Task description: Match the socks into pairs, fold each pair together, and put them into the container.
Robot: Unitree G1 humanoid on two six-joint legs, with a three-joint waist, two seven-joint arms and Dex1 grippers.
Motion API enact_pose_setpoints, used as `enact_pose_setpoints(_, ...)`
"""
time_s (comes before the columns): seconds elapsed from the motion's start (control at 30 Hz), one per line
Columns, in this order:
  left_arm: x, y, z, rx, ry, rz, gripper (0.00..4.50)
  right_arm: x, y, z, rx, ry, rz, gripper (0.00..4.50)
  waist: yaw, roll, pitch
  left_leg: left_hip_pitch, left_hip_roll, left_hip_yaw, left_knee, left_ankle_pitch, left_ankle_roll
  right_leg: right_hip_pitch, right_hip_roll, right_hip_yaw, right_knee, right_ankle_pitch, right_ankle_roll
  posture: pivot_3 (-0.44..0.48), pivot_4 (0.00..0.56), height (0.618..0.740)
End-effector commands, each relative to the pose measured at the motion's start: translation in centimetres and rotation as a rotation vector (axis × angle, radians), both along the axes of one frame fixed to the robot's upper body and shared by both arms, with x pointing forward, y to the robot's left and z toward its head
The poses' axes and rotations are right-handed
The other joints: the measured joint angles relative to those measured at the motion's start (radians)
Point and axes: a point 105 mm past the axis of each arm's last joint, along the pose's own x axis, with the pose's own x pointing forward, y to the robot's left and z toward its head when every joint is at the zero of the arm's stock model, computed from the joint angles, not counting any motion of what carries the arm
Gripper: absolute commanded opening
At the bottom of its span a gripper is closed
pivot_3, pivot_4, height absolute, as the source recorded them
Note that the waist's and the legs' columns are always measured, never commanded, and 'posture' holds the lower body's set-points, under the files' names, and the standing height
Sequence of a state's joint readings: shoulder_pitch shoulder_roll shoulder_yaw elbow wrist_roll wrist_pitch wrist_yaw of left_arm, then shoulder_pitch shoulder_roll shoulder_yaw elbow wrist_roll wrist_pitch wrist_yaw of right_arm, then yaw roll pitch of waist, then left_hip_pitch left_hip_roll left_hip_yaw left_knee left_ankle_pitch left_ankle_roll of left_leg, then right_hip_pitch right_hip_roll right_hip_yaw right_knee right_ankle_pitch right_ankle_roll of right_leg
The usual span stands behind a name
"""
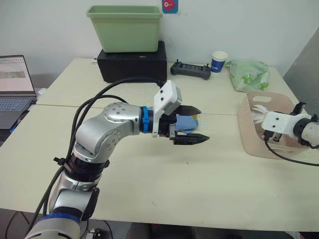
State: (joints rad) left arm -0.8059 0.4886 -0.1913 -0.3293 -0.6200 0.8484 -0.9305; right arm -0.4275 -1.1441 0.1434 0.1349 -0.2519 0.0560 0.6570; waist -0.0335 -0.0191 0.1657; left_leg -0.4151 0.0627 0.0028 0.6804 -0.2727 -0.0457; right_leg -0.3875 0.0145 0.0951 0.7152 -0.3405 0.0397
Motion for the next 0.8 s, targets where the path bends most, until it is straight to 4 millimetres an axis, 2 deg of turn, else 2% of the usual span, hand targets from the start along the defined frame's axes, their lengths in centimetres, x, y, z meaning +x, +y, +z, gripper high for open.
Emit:
enact_pose_setpoints(0.03, -0.4, -0.2, 0.7, -0.006, -0.009, -0.031, 4.46, 0.4, -0.7, 1.0, -0.005, 0.042, -0.031, 0.00, 0.002, 0.000, 0.000, 0.000, 0.000, 0.000, 0.000, 0.000, 0.000, 0.000, 0.000, 0.000, 0.000, 0.000, 0.000, 0.000, 0.150, 0.696)
enact_pose_setpoints(0.13, -0.5, -0.5, 1.1, 0.009, -0.001, -0.064, 4.46, 0.4, -1.0, 1.1, -0.049, 0.104, -0.022, 0.00, 0.003, 0.000, 0.000, 0.000, 0.000, 0.000, 0.000, 0.000, 0.000, 0.000, 0.000, 0.000, 0.000, 0.000, 0.000, 0.000, 0.150, 0.696)
enact_pose_setpoints(0.3, -0.7, -1.2, 1.9, 0.021, 0.005, -0.134, 4.46, -0.1, -1.9, -0.2, -0.132, 0.180, -0.028, 0.00, 0.004, 0.000, 0.000, 0.000, 0.000, 0.000, 0.000, 0.000, 0.000, 0.000, 0.000, 0.000, 0.000, 0.000, 0.000, 0.000, 0.150, 0.696)
enact_pose_setpoints(0.53, -0.5, -1.6, 1.7, 0.029, -0.009, -0.152, 4.46, -0.5, -2.3, -0.5, -0.125, 0.211, -0.049, 0.00, 0.001, 0.001, 0.000, 0.000, 0.000, 0.000, 0.001, 0.000, 0.000, 0.000, 0.000, 0.000, 0.001, 0.000, 0.000, 0.000, 0.150, 0.696)
enact_pose_setpoints(0.63, -0.4, -1.6, 1.4, 0.036, -0.012, -0.148, 4.50, -0.7, -2.1, -0.3, -0.118, 0.223, -0.033, 0.95, 0.002, 0.001, 0.000, 0.000, 0.000, 0.000, 0.001, 0.000, 0.000, 0.000, 0.000, 0.000, 0.001, 0.000, 0.000, 0.000, 0.150, 0.696)
enact_pose_setpoints(0.67, -0.3, -1.6, 1.4, 0.038, -0.015, -0.144, 4.50, -0.7, -2.0, 0.0, -0.103, 0.228, -0.030, 1.39, 0.002, 0.001, 0.000, 0.000, 0.000, 0.000, 0.001, 0.000, 0.000, 0.000, 0.000, 0.000, 0.001, 0.000, 0.000, 0.000, 0.150, 0.696)
enact_pose_setpoints(0.8, -0.2, -1.5, 1.3, 0.043, -0.021, -0.137, 4.50, -1.1, -1.7, 1.4, -0.077, 0.240, -0.022, 2.57, 0.002, 0.001, 0.000, 0.000, 0.000, 0.000, 0.001, 0.000, 0.000, 0.000, 0.000, 0.000, 0.001, 0.000, 0.000, 0.000, 0.150, 0.696)
